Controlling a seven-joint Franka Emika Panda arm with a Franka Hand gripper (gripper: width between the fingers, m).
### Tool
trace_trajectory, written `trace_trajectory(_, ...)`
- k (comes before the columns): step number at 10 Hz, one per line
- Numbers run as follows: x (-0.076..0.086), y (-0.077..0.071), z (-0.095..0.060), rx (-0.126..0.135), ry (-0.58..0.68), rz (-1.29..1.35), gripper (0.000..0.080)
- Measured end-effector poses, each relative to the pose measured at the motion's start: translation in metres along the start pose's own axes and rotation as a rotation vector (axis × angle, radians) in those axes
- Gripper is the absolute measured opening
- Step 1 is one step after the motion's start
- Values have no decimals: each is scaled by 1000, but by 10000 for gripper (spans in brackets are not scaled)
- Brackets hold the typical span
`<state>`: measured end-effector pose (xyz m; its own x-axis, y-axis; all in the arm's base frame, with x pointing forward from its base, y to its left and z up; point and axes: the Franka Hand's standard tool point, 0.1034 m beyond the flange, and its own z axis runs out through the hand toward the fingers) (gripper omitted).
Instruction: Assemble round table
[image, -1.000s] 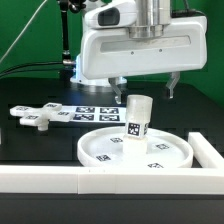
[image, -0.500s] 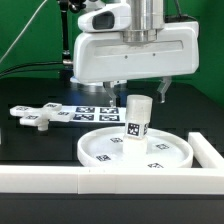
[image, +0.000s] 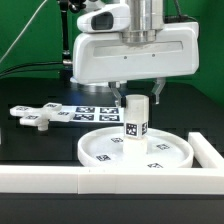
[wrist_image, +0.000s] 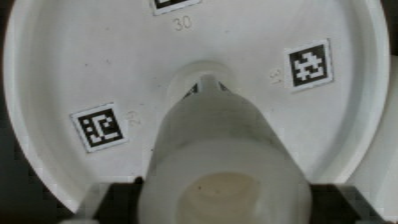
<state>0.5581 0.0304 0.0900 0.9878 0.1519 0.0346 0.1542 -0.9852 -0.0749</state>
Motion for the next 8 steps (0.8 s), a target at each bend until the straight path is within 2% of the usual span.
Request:
trace_trajectory(1,0,0,0,1,0,11,404)
trace_trajectory(3,0,-4,1,22,1,276,404)
trace_trajectory(6,-1,0,1,43,10,662,404)
trace_trajectory(8,2,-4,2,45,29,817,406)
